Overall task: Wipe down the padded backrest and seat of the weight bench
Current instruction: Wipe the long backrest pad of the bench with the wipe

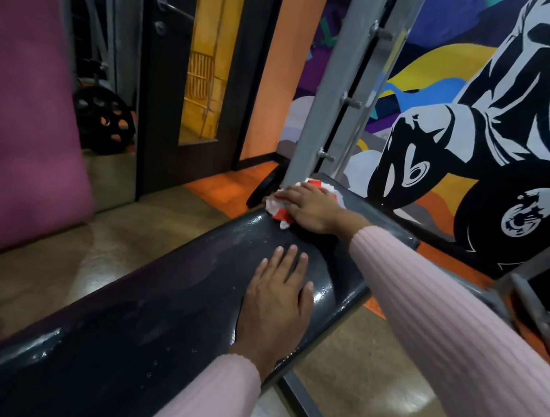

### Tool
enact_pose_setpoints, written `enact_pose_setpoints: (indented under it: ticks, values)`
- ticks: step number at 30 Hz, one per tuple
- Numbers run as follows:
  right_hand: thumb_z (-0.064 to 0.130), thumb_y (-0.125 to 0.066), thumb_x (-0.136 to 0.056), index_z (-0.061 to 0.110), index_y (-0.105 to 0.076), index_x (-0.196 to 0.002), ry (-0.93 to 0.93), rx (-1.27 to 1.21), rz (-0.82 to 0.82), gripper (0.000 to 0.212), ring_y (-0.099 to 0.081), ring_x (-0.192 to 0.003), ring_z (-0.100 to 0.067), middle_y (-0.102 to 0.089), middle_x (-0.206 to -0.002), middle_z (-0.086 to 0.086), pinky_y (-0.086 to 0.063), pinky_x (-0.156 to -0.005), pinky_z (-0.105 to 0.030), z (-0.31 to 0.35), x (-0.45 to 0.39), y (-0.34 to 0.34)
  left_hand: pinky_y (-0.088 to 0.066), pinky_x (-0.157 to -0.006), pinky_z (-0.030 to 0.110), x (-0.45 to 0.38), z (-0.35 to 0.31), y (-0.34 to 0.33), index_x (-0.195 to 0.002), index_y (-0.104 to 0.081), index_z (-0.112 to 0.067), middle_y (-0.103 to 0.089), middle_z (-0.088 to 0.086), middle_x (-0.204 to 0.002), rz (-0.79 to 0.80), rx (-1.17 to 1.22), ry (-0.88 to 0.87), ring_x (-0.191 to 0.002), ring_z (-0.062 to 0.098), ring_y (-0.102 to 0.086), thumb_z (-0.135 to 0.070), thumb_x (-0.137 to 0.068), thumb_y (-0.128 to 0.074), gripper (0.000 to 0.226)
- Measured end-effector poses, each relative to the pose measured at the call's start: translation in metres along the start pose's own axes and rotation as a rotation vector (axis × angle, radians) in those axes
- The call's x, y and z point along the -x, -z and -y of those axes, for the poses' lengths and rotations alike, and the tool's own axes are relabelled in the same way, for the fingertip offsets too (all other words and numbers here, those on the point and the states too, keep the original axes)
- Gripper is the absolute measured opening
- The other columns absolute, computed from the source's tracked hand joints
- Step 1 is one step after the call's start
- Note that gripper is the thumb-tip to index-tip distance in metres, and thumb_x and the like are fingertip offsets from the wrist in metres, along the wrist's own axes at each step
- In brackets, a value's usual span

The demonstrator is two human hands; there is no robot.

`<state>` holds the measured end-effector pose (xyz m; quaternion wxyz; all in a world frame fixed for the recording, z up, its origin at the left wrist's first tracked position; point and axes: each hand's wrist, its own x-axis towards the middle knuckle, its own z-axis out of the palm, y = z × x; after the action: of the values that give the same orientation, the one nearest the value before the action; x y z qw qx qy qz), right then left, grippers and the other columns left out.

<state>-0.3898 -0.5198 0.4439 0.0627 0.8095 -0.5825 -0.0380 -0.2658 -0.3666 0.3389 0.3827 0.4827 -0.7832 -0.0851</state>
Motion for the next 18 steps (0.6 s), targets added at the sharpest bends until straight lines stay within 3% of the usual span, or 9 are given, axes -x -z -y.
enact_pose_setpoints:
  ticks: [3,6,9,11,12,15,18]
  values:
    - [0.036,-0.038,-0.101,0.032,-0.043,-0.141,0.113,-0.122,-0.059,0.041,-0.029,-0.14,-0.017,-0.038,-0.151,0.004,-0.015,-0.118,-0.039,-0.023,0.023,0.006,-0.011,-0.117,0.034,0.0,0.002,-0.001,-0.145,-0.036,-0.018,-0.028,0.001,-0.154,-0.028,0.017,-0.003,-0.144,0.014,-0.016,-0.043,-0.097,-0.016,0.058]
    - [0.034,-0.033,-0.101,0.027,-0.04,-0.144,-0.086,-0.149,-0.083,0.043,-0.027,-0.141,-0.026,-0.035,-0.152,-0.001,-0.017,-0.116,-0.039,-0.044,0.013,0.017,-0.016,-0.117,0.037,0.001,0.004,-0.005,-0.143,-0.039,-0.018,-0.032,0.001,-0.152,-0.041,0.03,0.003,-0.143,0.015,-0.02,-0.041,-0.098,-0.02,0.055]
    - [0.043,-0.016,-0.1,0.022,-0.031,-0.148,-0.204,-0.014,0.06,0.054,-0.019,-0.144,-0.028,-0.025,-0.157,-0.002,-0.014,-0.117,-0.045,-0.031,-0.02,0.019,-0.021,-0.116,0.04,0.001,0.003,-0.005,-0.142,-0.042,-0.018,-0.035,0.002,-0.151,-0.055,0.021,0.007,-0.142,0.016,-0.024,-0.04,-0.097,-0.022,0.054]
    - [0.058,-0.005,-0.087,0.026,-0.03,-0.147,-0.165,0.04,0.121,0.073,-0.018,-0.145,-0.029,-0.025,-0.158,0.0,-0.016,-0.116,-0.052,-0.017,-0.034,0.015,-0.019,-0.116,0.039,0.001,0.004,-0.006,-0.142,-0.042,-0.018,-0.035,0.002,-0.151,-0.059,0.016,0.003,-0.142,0.017,-0.025,-0.04,-0.097,-0.023,0.053]
    - [0.059,-0.005,-0.085,0.03,-0.031,-0.147,-0.146,0.053,0.124,0.073,-0.018,-0.145,-0.028,-0.026,-0.157,0.001,-0.016,-0.116,-0.053,-0.012,-0.036,0.011,-0.017,-0.116,0.038,0.002,0.004,-0.006,-0.142,-0.042,-0.018,-0.034,0.002,-0.151,-0.061,0.017,0.004,-0.142,0.016,-0.024,-0.04,-0.097,-0.023,0.054]
    - [0.046,-0.024,-0.099,0.034,-0.034,-0.145,0.016,-0.01,0.043,0.049,-0.021,-0.144,-0.023,-0.03,-0.155,0.005,-0.013,-0.118,-0.047,-0.007,-0.003,0.001,-0.014,-0.116,0.034,0.001,0.003,-0.004,-0.142,-0.041,-0.018,-0.034,0.002,-0.152,-0.066,0.03,-0.001,-0.143,0.016,-0.022,-0.041,-0.097,-0.022,0.055]
    - [0.045,-0.032,-0.096,0.031,-0.037,-0.145,0.125,-0.133,0.0,0.051,-0.023,-0.144,-0.018,-0.032,-0.155,0.002,-0.012,-0.12,-0.04,-0.033,0.026,0.005,-0.012,-0.117,0.033,0.001,0.004,-0.005,-0.143,-0.041,-0.018,-0.033,0.002,-0.152,-0.067,0.046,-0.011,-0.143,0.015,-0.021,-0.041,-0.097,-0.021,0.056]
